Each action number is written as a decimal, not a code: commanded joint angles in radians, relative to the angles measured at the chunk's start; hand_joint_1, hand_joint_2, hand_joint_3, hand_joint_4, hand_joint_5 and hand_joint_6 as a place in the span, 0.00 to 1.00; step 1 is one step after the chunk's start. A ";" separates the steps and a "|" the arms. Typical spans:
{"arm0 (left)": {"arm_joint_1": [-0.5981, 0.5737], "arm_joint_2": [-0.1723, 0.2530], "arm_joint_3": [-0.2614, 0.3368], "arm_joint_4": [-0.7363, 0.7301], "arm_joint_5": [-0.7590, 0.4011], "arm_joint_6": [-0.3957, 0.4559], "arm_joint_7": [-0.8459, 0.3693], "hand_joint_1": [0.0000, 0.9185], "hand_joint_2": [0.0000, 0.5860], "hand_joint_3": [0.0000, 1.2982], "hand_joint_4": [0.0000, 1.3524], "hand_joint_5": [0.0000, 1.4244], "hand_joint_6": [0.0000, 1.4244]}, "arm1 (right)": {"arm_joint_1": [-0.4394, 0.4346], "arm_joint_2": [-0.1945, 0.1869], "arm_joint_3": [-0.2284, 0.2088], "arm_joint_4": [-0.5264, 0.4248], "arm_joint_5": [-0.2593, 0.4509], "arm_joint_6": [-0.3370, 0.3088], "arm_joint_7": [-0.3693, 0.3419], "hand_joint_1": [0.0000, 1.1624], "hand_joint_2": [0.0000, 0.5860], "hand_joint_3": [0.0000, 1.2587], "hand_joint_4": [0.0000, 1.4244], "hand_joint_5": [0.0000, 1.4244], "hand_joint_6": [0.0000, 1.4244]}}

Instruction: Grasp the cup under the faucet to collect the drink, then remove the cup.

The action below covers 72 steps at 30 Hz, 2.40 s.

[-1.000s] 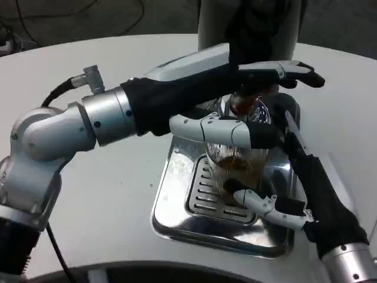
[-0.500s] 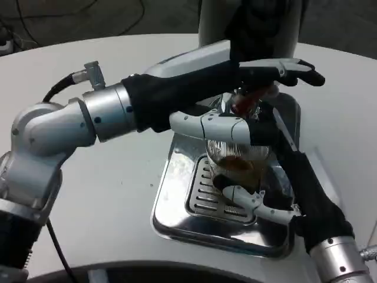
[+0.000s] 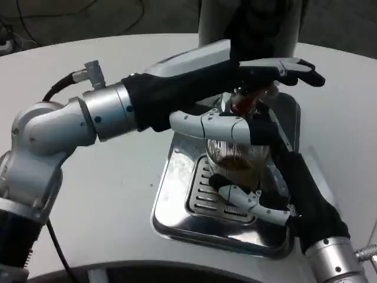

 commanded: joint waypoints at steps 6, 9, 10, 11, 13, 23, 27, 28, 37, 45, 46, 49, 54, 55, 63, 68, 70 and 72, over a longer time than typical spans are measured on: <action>-0.001 -0.001 -0.016 -0.002 0.011 0.014 -0.026 0.00 0.19 0.14 0.05 0.09 0.10 | -0.036 0.014 0.015 0.032 -0.002 -0.011 -0.018 0.67 0.35 0.00 0.04 0.11 0.00; -0.001 0.001 -0.015 -0.004 0.011 0.014 -0.027 0.00 0.19 0.14 0.05 0.09 0.10 | -0.045 0.017 0.018 0.041 -0.003 -0.011 -0.020 0.67 0.35 0.01 0.04 0.11 0.00; -0.002 0.001 -0.015 -0.004 0.011 0.014 -0.027 0.00 0.19 0.14 0.05 0.09 0.10 | -0.048 0.019 0.020 0.044 -0.003 -0.012 -0.021 0.67 0.35 0.01 0.04 0.11 0.00; -0.003 0.002 -0.014 -0.004 0.011 0.015 -0.027 0.00 0.19 0.14 0.05 0.09 0.10 | -0.051 0.020 0.022 0.047 -0.003 -0.012 -0.022 0.67 0.35 0.01 0.04 0.11 0.00; -0.005 0.002 -0.014 -0.002 0.012 0.015 -0.028 0.00 0.19 0.14 0.05 0.09 0.10 | -0.053 0.021 0.026 0.050 -0.003 -0.012 -0.025 0.67 0.35 0.01 0.04 0.11 0.00; -0.004 0.005 -0.012 -0.007 0.013 0.018 -0.028 0.00 0.19 0.14 0.05 0.09 0.10 | -0.048 0.030 0.035 0.060 -0.011 -0.013 -0.049 0.67 0.36 0.01 0.04 0.11 0.00; -0.007 0.008 -0.011 -0.009 0.012 0.019 -0.029 0.00 0.19 0.14 0.05 0.09 0.10 | -0.051 0.040 0.038 0.068 -0.019 -0.017 -0.067 0.66 0.36 0.01 0.04 0.11 0.00; -0.007 0.009 -0.010 -0.009 0.012 0.019 -0.030 0.00 0.19 0.14 0.05 0.09 0.10 | -0.053 0.042 0.039 0.070 -0.019 -0.017 -0.071 0.66 0.36 0.01 0.03 0.11 0.00; -0.008 0.021 -0.012 -0.018 0.023 0.006 -0.029 0.00 0.19 0.14 0.05 0.09 0.10 | -0.070 0.052 0.045 0.089 -0.021 -0.019 -0.085 0.65 0.35 0.00 0.03 0.10 0.00; -0.013 0.022 -0.017 -0.017 0.039 -0.008 -0.026 0.00 0.19 0.14 0.05 0.09 0.10 | -0.065 0.057 0.049 0.093 -0.022 -0.018 -0.092 0.65 0.35 0.00 0.03 0.10 0.00; -0.014 0.022 -0.018 -0.018 0.040 -0.009 -0.025 0.00 0.19 0.14 0.05 0.09 0.10 | -0.065 0.057 0.049 0.093 -0.022 -0.018 -0.093 0.65 0.35 0.00 0.03 0.10 0.00; -0.014 0.023 -0.018 -0.020 0.042 -0.010 -0.025 0.00 0.19 0.14 0.05 0.09 0.10 | -0.066 0.059 0.051 0.095 -0.024 -0.018 -0.100 0.65 0.35 0.00 0.03 0.10 0.00; -0.013 0.026 -0.017 -0.029 0.049 -0.017 -0.021 0.00 0.19 0.14 0.05 0.09 0.10 | -0.067 0.067 0.055 0.097 -0.029 -0.017 -0.113 0.65 0.35 0.00 0.02 0.10 0.00; -0.013 0.026 -0.017 -0.031 0.050 -0.019 -0.020 0.00 0.19 0.14 0.05 0.09 0.10 | -0.067 0.068 0.056 0.097 -0.029 -0.016 -0.115 0.65 0.35 0.00 0.02 0.10 0.00; -0.009 0.027 -0.016 -0.040 0.051 -0.016 -0.017 0.00 0.19 0.14 0.05 0.09 0.10 | -0.061 0.080 0.065 0.099 -0.045 -0.017 -0.138 0.65 0.35 0.00 0.02 0.10 0.00; -0.006 0.027 -0.016 -0.043 0.052 -0.014 -0.019 0.00 0.20 0.14 0.05 0.09 0.10 | -0.058 0.083 0.072 0.110 -0.049 -0.019 -0.154 0.65 0.35 0.00 0.02 0.10 0.00; -0.006 0.027 -0.016 -0.043 0.053 -0.013 -0.019 0.00 0.20 0.14 0.05 0.09 0.10 | -0.056 0.086 0.077 0.117 -0.057 -0.023 -0.168 0.65 0.35 0.00 0.02 0.11 0.00; -0.006 0.027 -0.015 -0.042 0.053 -0.013 -0.019 0.00 0.20 0.14 0.06 0.09 0.10 | -0.053 0.090 0.080 0.123 -0.065 -0.029 -0.183 0.65 0.35 0.00 0.02 0.11 0.00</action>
